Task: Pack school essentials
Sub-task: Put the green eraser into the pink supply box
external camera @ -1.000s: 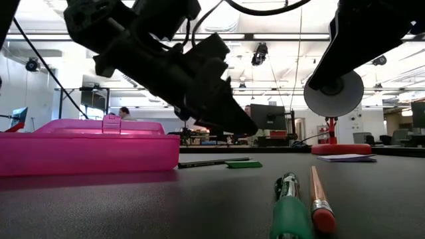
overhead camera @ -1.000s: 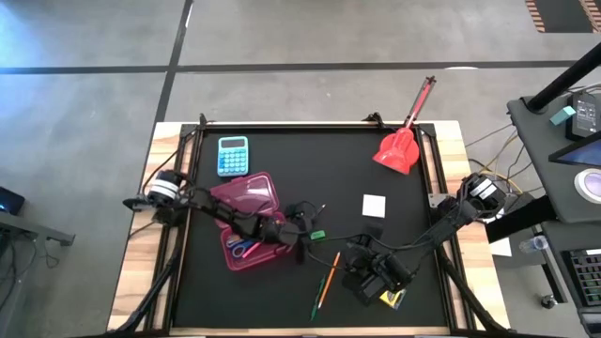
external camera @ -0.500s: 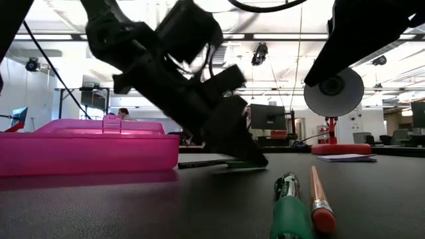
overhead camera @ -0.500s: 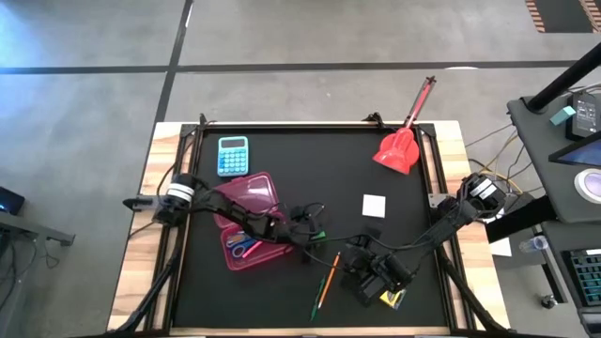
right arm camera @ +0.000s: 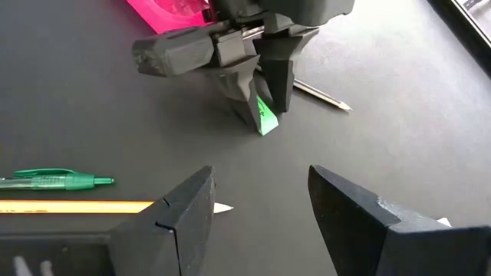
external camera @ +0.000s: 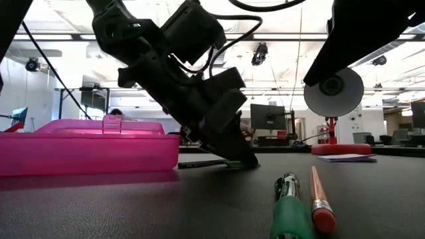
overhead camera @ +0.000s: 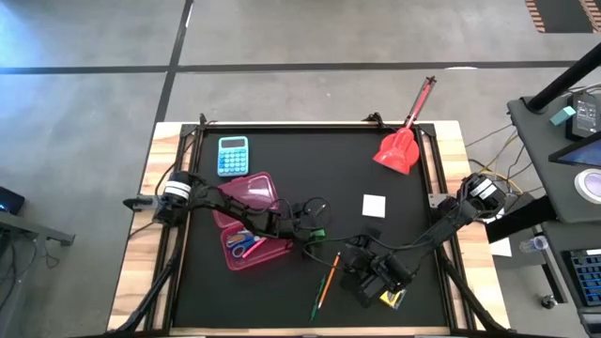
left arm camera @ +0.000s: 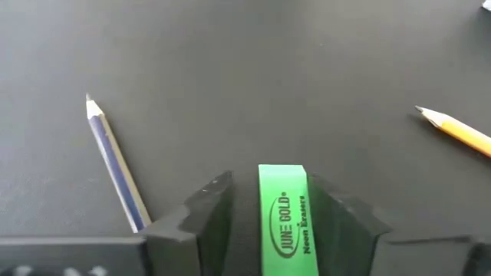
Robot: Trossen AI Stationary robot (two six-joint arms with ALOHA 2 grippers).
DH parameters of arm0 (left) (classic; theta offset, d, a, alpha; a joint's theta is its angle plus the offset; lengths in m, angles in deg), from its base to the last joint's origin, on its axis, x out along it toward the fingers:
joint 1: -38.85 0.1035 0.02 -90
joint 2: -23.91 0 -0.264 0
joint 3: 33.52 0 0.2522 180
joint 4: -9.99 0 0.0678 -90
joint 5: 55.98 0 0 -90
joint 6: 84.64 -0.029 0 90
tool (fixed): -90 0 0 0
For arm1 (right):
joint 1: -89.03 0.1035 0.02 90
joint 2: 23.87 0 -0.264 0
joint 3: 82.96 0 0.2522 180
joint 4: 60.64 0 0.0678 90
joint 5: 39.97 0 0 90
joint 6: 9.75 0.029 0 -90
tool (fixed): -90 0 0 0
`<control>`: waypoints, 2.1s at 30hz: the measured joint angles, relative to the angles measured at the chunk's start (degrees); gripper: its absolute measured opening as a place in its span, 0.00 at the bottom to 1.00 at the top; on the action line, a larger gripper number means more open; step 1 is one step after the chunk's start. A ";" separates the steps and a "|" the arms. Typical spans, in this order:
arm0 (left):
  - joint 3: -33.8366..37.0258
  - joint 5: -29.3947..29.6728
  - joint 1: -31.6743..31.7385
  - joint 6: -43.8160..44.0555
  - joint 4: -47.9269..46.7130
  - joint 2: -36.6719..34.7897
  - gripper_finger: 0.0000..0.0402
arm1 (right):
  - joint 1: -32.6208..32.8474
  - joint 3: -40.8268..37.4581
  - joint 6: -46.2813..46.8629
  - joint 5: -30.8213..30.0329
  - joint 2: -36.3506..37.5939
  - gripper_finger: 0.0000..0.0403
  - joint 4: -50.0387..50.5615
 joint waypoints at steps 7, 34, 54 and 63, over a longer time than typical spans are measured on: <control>0.15 -0.06 0.04 1.05 -0.24 0.04 0.23 | 0.00 0.00 -0.02 -0.01 0.00 0.50 -0.10; 3.74 -3.38 -0.85 -2.68 -11.81 -19.42 0.11 | -0.01 0.20 -0.02 -0.07 0.00 0.50 -2.91; 24.77 0.13 -7.36 17.64 -16.26 -36.00 0.11 | 0.00 0.37 0.00 -0.11 0.00 0.50 -5.09; 24.50 -0.02 -7.46 17.61 -15.95 -35.83 0.26 | 0.00 0.37 -0.01 -0.09 0.00 0.50 -6.31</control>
